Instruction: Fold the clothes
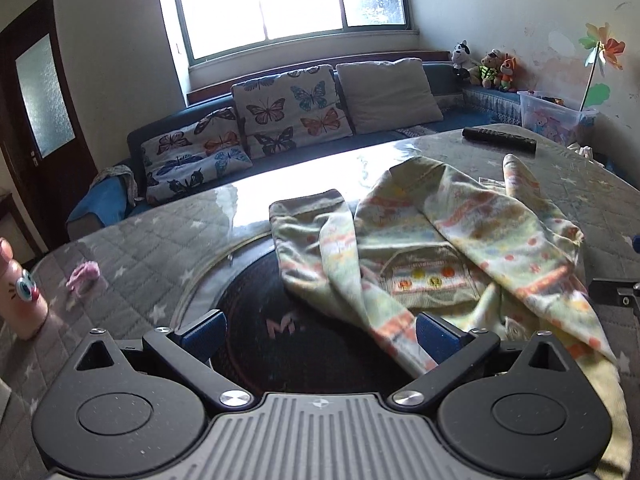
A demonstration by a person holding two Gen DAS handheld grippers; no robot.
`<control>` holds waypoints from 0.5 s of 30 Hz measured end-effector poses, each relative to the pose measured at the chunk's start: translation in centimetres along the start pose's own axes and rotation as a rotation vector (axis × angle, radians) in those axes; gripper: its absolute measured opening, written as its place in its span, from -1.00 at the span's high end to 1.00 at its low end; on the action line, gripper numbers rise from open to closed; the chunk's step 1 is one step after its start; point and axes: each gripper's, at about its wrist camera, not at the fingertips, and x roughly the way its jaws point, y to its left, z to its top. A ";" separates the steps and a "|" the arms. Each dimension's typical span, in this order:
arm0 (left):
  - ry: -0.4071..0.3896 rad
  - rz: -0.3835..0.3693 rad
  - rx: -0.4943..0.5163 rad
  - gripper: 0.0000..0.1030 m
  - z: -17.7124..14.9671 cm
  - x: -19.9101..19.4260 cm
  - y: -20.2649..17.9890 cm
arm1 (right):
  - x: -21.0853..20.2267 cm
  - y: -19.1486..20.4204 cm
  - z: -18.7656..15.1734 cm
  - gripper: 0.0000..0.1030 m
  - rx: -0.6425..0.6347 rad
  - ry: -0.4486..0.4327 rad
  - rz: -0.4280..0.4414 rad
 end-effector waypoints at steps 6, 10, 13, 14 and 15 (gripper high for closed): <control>0.015 -0.010 0.025 -0.80 1.8 3.1 -0.3 | 3.0 -0.5 3.0 -0.84 0.017 0.005 0.031; 0.033 -0.019 0.035 -0.64 2.8 5.3 -0.5 | 5.6 -0.6 4.9 -0.75 0.005 0.004 0.037; 0.042 -0.029 0.050 -0.61 3.5 6.7 -0.7 | 7.5 -0.6 6.1 -0.67 0.000 0.010 0.047; 0.044 -0.030 0.057 -0.61 3.7 7.2 -0.8 | 8.3 -0.6 6.6 -0.64 -0.003 0.013 0.051; 0.046 -0.031 0.062 -0.61 3.9 7.6 -0.8 | 8.9 -0.6 6.9 -0.63 -0.004 0.013 0.053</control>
